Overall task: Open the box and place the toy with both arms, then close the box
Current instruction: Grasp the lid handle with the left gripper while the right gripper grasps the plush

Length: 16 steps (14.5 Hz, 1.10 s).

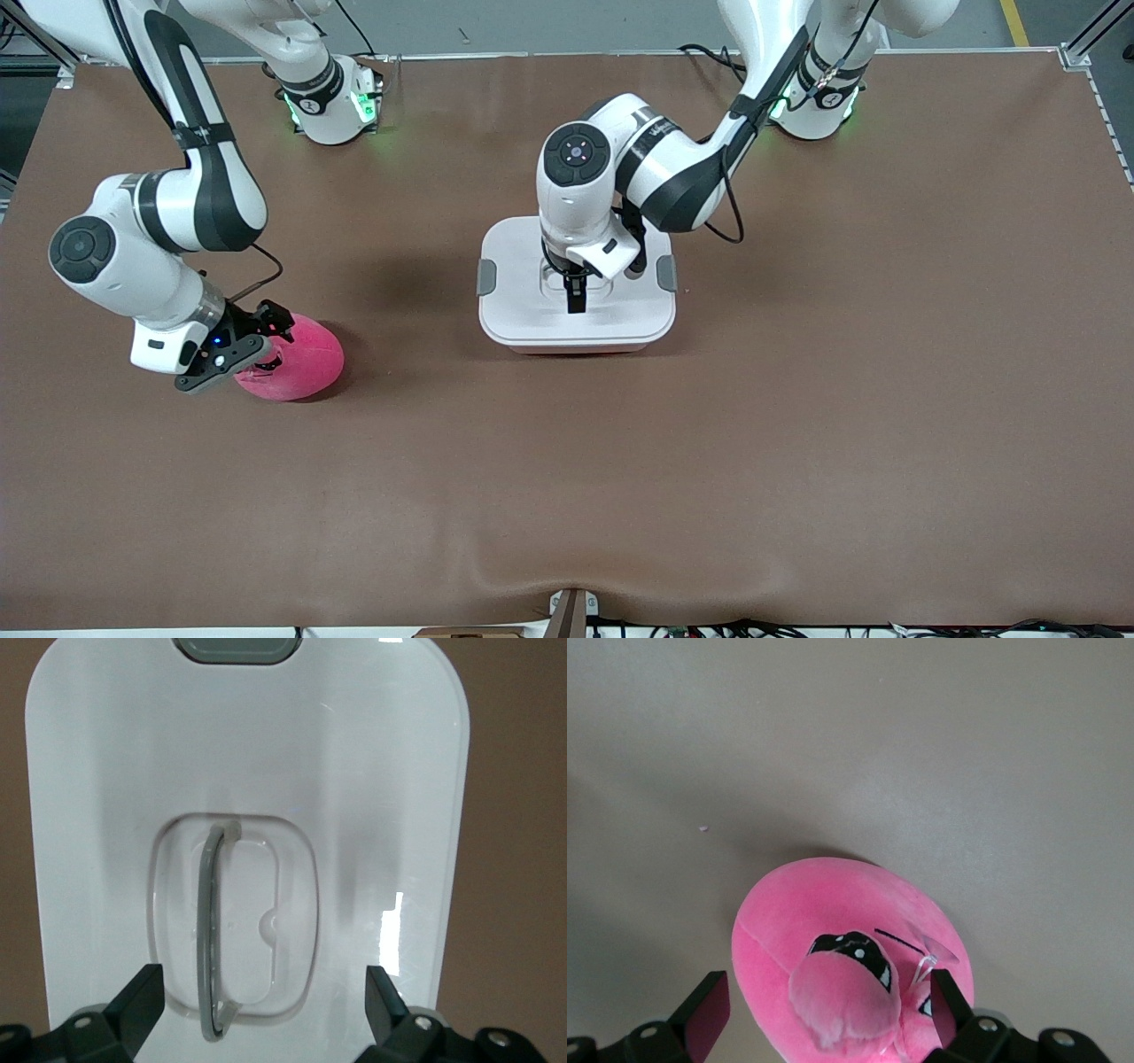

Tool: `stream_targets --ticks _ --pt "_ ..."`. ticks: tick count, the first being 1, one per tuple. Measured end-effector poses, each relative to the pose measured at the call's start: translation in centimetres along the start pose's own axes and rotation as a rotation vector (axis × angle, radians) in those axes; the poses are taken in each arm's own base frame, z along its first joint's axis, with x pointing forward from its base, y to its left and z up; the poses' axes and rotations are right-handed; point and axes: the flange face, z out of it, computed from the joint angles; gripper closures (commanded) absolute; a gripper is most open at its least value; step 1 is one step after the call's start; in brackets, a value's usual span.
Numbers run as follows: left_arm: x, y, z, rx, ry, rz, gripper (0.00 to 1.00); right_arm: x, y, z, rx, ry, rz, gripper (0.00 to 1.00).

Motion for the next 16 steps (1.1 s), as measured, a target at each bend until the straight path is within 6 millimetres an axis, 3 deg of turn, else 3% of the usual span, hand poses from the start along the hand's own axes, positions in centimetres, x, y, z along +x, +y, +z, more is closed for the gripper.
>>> stream_targets --ticks 6,8,11,13,14,16 --pt "-0.4 -1.5 1.6 0.021 0.026 0.019 0.13 -0.2 0.2 2.0 0.014 -0.027 -0.002 0.00" --pt "-0.5 -1.9 2.1 0.028 0.033 0.025 0.39 -0.3 0.3 2.3 0.017 -0.032 0.000 0.20" --pt "-0.6 -2.1 1.9 0.027 0.032 0.029 0.43 -0.3 0.3 2.4 0.018 -0.034 -0.001 0.35" --pt "-0.6 -2.1 1.2 0.020 0.024 0.031 0.62 -0.4 0.3 2.4 0.020 -0.037 -0.014 0.48" --pt "-0.5 -2.2 0.8 0.018 0.022 0.037 0.67 -0.4 0.3 2.4 0.021 -0.038 -0.028 0.50" --pt "-0.3 -2.4 0.7 0.019 0.024 0.055 0.66 -0.5 0.4 2.5 0.027 -0.047 -0.051 0.50"
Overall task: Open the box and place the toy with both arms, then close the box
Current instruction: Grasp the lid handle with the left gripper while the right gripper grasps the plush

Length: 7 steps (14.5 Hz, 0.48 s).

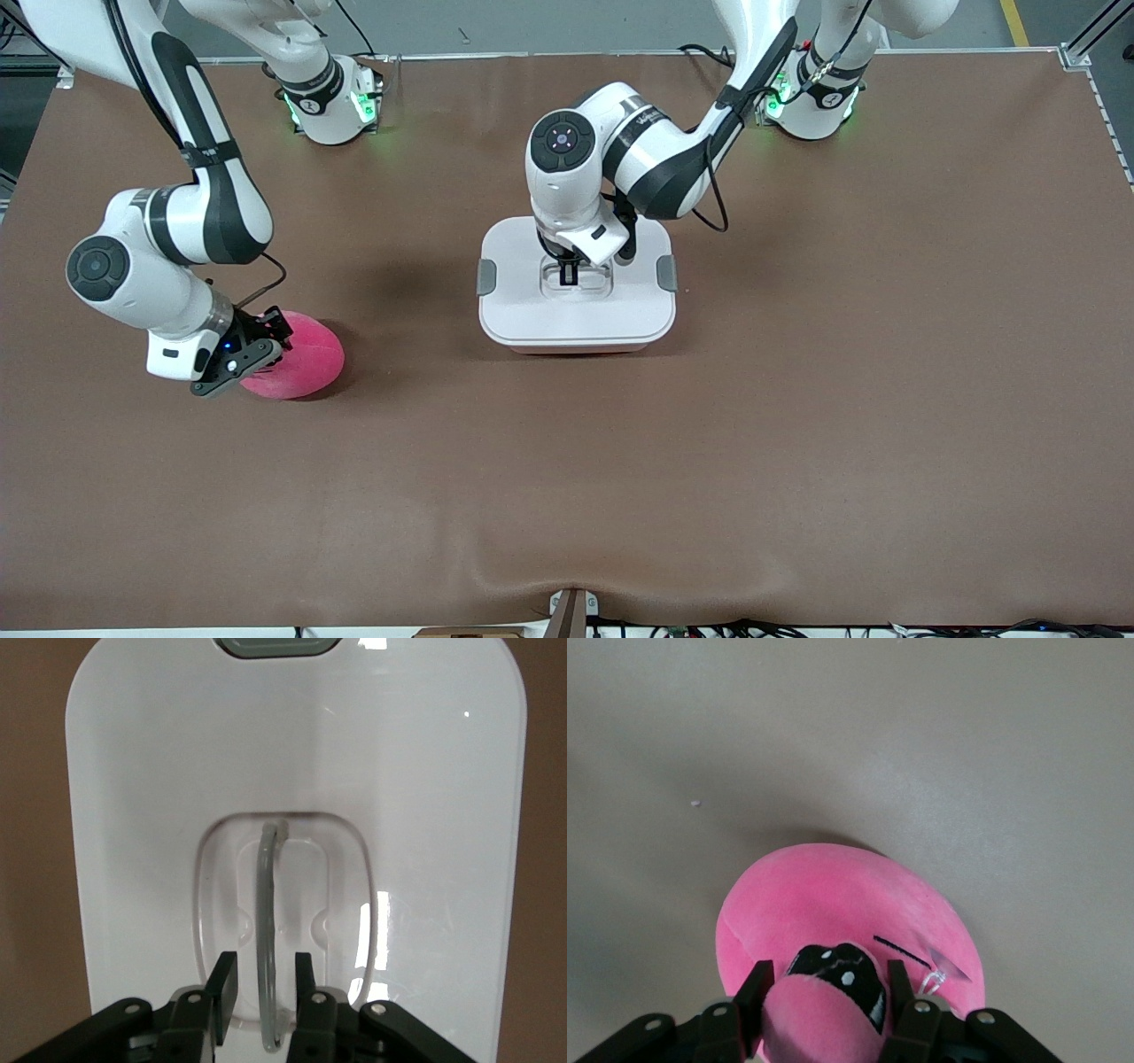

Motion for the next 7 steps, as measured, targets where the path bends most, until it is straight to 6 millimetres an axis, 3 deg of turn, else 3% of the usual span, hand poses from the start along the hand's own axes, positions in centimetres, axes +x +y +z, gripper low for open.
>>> stream_targets --ticks 1,2,3,4,5,7 --pt "0.1 -0.1 0.2 0.004 0.005 0.003 0.66 -0.1 0.0 0.1 0.007 -0.011 -0.003 0.50" --pt "0.3 -0.2 0.6 0.010 0.012 0.006 0.66 -0.3 -0.1 0.2 0.017 -0.024 -0.007 0.57" --pt "0.5 -0.4 1.1 0.016 0.020 0.014 0.68 -0.4 -0.2 0.4 0.025 -0.036 -0.010 0.67" --pt "0.7 -0.5 1.4 0.021 0.025 0.025 0.73 -0.5 -0.3 0.4 0.031 -0.045 -0.012 0.90" --pt "0.8 -0.6 1.4 0.023 0.027 0.038 0.85 -0.6 -0.3 0.5 0.035 -0.051 -0.013 1.00" --pt "0.9 -0.7 0.9 0.017 0.020 0.047 0.92 -0.6 -0.3 0.4 0.039 -0.056 -0.014 1.00"
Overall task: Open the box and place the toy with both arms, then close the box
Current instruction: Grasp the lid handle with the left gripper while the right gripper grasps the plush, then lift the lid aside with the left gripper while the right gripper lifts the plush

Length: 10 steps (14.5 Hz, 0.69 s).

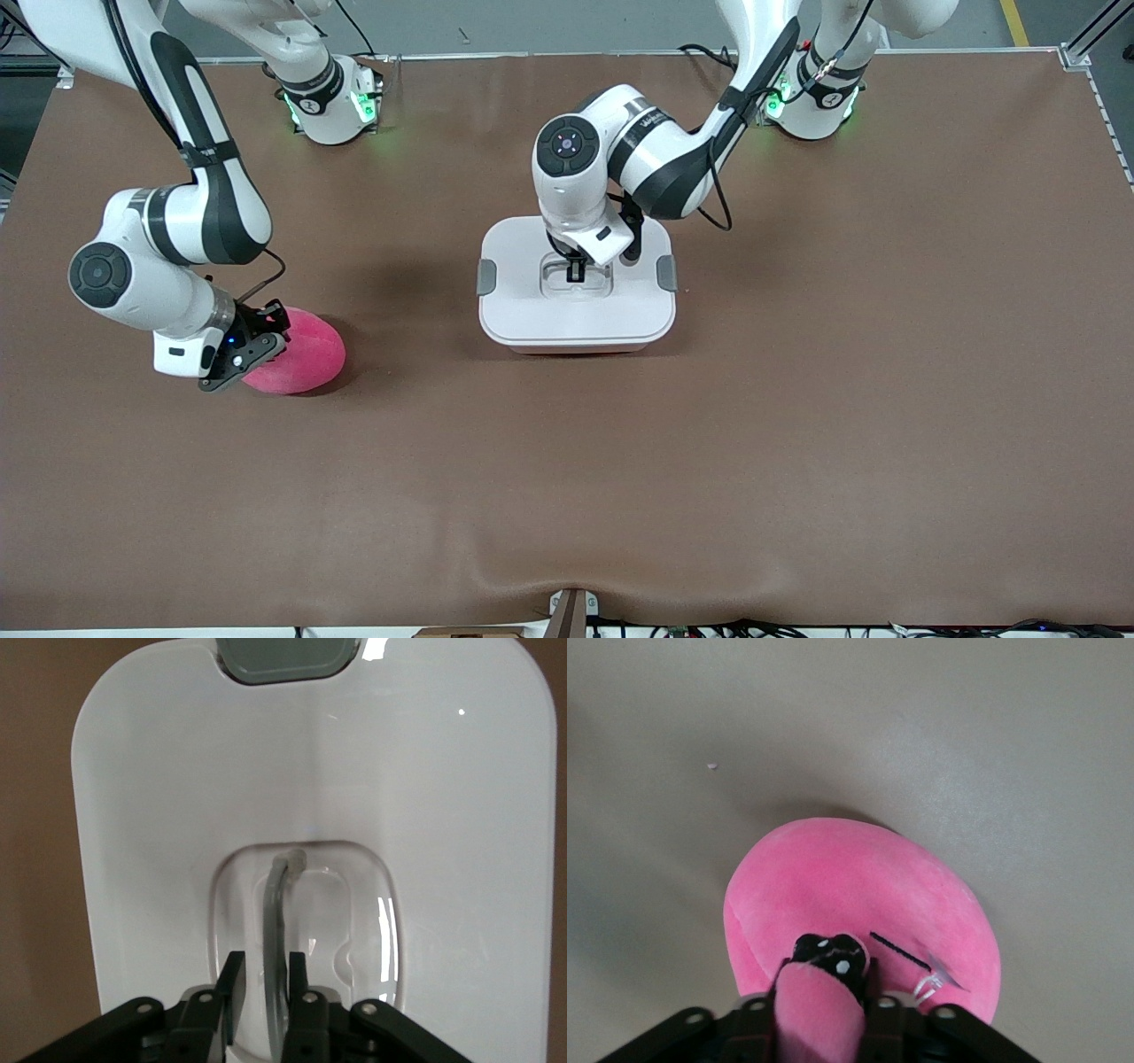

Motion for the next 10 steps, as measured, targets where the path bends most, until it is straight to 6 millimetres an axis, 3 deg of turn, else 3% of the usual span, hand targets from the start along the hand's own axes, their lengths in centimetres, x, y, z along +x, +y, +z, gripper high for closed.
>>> stream_targets --ticks 1,4,10 --pt "0.1 0.1 -0.4 -0.010 -0.005 0.001 1.00 0.0 0.0 -0.1 0.002 -0.003 0.000 1.00" --pt "0.3 0.4 -0.6 -0.025 -0.013 -0.002 1.00 0.2 0.3 -1.3 0.002 -0.002 -0.081 1.00" --pt "0.3 0.3 -0.9 -0.030 -0.017 -0.002 1.00 2.3 1.9 -6.8 -0.099 0.052 -0.358 1.00"
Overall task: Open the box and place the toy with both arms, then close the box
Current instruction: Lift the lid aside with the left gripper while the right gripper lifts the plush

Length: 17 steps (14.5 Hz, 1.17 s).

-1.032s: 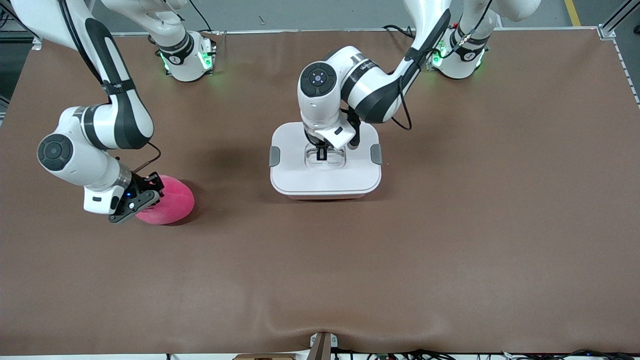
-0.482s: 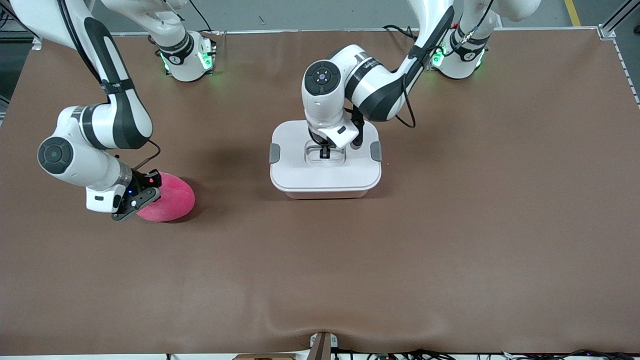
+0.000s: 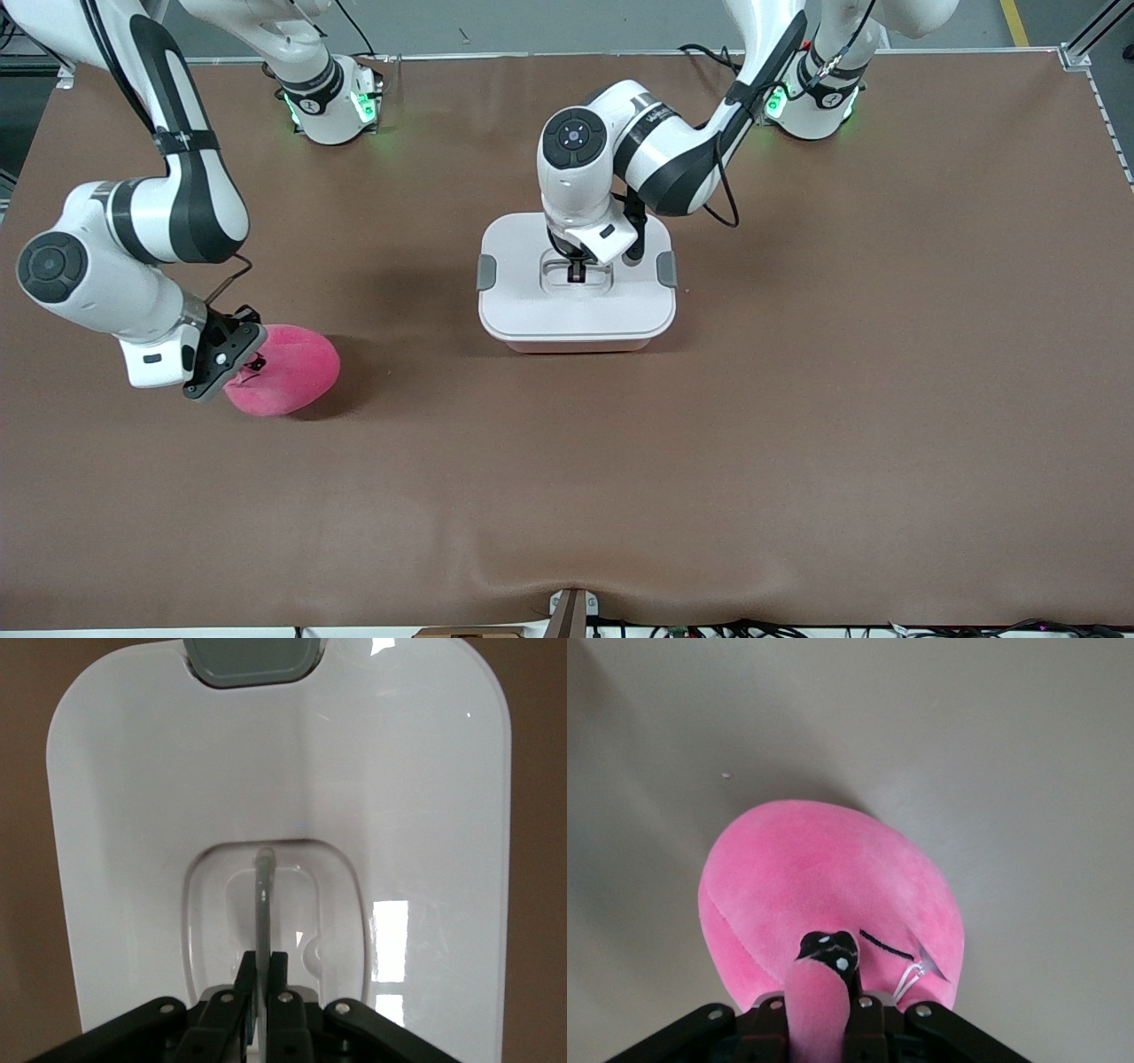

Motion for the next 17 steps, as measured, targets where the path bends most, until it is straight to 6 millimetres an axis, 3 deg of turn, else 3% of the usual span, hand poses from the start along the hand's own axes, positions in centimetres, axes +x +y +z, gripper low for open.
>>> stream_targets --ticks 4,8,13,17 --pt "0.2 -0.1 -1.8 -0.016 -0.016 0.001 1.00 2.4 0.3 -3.3 -0.077 0.006 -0.214 1.00" --pt "0.2 -0.4 -3.4 -0.032 -0.032 0.004 1.00 7.0 -3.4 -3.6 -0.130 -0.072 -0.429 1.00" --pt "1.8 0.1 -6.2 -0.044 -0.041 -0.009 1.00 10.5 -7.1 -5.4 -0.156 -0.144 -0.690 1.00" --pt "4.9 1.6 -7.9 -0.058 -0.024 -0.017 1.00 14.2 -12.5 -9.0 -0.131 -0.244 -0.802 1.00"
